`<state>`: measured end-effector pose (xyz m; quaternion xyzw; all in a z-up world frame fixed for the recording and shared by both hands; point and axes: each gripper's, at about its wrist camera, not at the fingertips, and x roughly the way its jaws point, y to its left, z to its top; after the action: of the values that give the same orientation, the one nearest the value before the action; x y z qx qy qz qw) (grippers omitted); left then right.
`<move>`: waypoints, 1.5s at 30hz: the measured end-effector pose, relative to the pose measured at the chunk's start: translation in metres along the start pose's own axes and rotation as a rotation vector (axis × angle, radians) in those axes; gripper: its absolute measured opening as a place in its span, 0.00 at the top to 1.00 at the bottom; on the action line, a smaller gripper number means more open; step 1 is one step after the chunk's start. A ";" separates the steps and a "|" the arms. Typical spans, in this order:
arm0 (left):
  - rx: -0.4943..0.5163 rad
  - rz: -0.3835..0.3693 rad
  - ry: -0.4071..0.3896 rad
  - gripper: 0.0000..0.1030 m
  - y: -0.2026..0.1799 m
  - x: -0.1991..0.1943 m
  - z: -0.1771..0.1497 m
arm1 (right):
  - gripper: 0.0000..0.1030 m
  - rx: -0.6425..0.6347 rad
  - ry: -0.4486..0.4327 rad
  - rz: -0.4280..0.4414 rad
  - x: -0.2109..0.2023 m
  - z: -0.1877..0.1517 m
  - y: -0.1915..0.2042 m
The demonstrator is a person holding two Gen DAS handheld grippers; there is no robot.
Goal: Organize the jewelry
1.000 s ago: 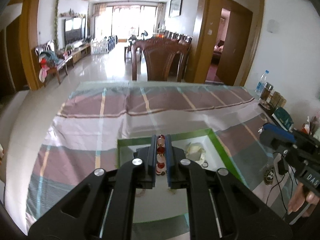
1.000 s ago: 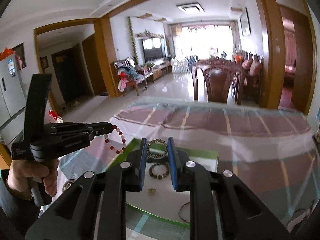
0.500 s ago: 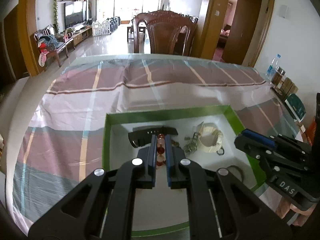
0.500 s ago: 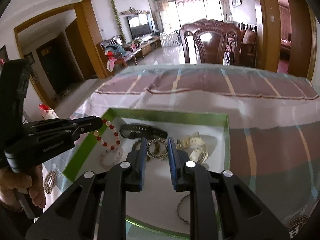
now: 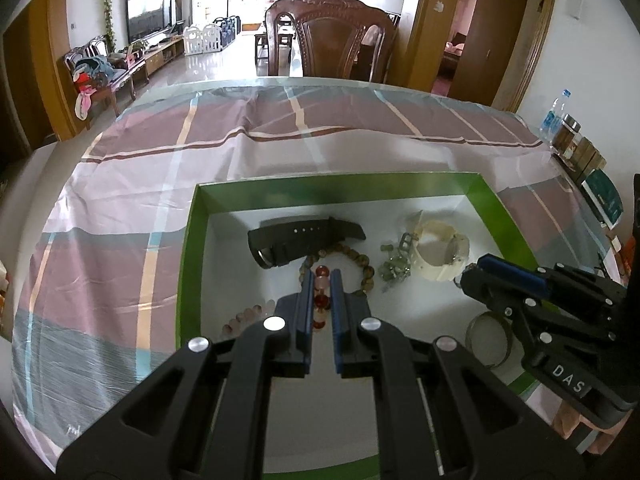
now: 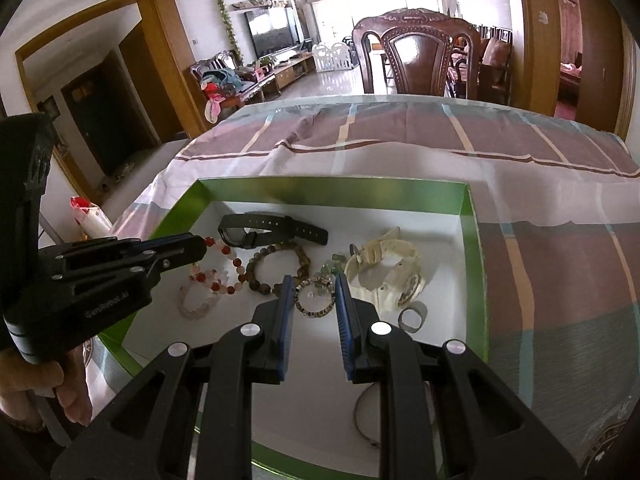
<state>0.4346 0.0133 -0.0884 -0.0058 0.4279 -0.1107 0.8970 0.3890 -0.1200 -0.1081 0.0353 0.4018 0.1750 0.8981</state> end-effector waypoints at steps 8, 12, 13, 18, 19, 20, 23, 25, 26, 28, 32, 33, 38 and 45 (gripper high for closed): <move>-0.001 0.007 0.014 0.92 -0.001 0.010 -0.004 | 0.80 0.007 0.027 -0.014 0.012 -0.004 -0.005; 0.003 0.006 0.022 0.92 -0.002 0.015 -0.007 | 0.80 0.010 0.039 -0.020 0.017 -0.008 -0.008; 0.004 0.007 0.024 0.92 -0.003 0.016 -0.008 | 0.80 0.011 0.041 -0.020 0.018 -0.009 -0.009; 0.010 0.009 0.027 0.92 -0.004 0.018 -0.010 | 0.80 0.011 0.045 -0.025 0.019 -0.010 -0.010; 0.012 0.010 0.027 0.92 -0.004 0.018 -0.010 | 0.80 0.009 0.045 -0.029 0.019 -0.010 -0.010; 0.019 0.016 0.025 0.91 -0.005 0.018 -0.011 | 0.80 0.007 0.046 -0.035 0.019 -0.010 -0.010; 0.053 0.050 -0.003 0.28 -0.012 0.013 -0.013 | 0.75 -0.014 0.050 -0.069 0.018 -0.011 -0.009; 0.056 0.083 -0.064 0.12 -0.013 0.004 -0.014 | 0.57 -0.011 0.042 -0.073 0.015 -0.011 -0.008; 0.047 0.088 -0.078 0.12 -0.011 0.000 -0.014 | 0.56 -0.014 0.032 -0.082 0.012 -0.011 -0.007; 0.016 0.068 -0.067 0.12 -0.007 -0.003 -0.013 | 0.45 -0.010 0.014 -0.100 0.008 -0.010 -0.007; 0.008 0.077 -0.079 0.12 -0.004 -0.010 -0.013 | 0.24 0.041 -0.023 -0.137 -0.001 -0.008 -0.018; 0.014 0.080 -0.079 0.12 -0.004 -0.012 -0.013 | 0.23 0.049 -0.020 -0.130 -0.003 -0.008 -0.020; 0.025 0.080 -0.081 0.12 -0.008 -0.018 -0.017 | 0.23 0.040 -0.032 -0.144 -0.010 -0.010 -0.016; 0.026 0.079 -0.095 0.12 -0.010 -0.035 -0.022 | 0.24 0.045 -0.050 -0.150 -0.024 -0.014 -0.015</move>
<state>0.3945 0.0120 -0.0747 0.0173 0.3833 -0.0806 0.9200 0.3682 -0.1431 -0.1035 0.0297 0.3846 0.0973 0.9174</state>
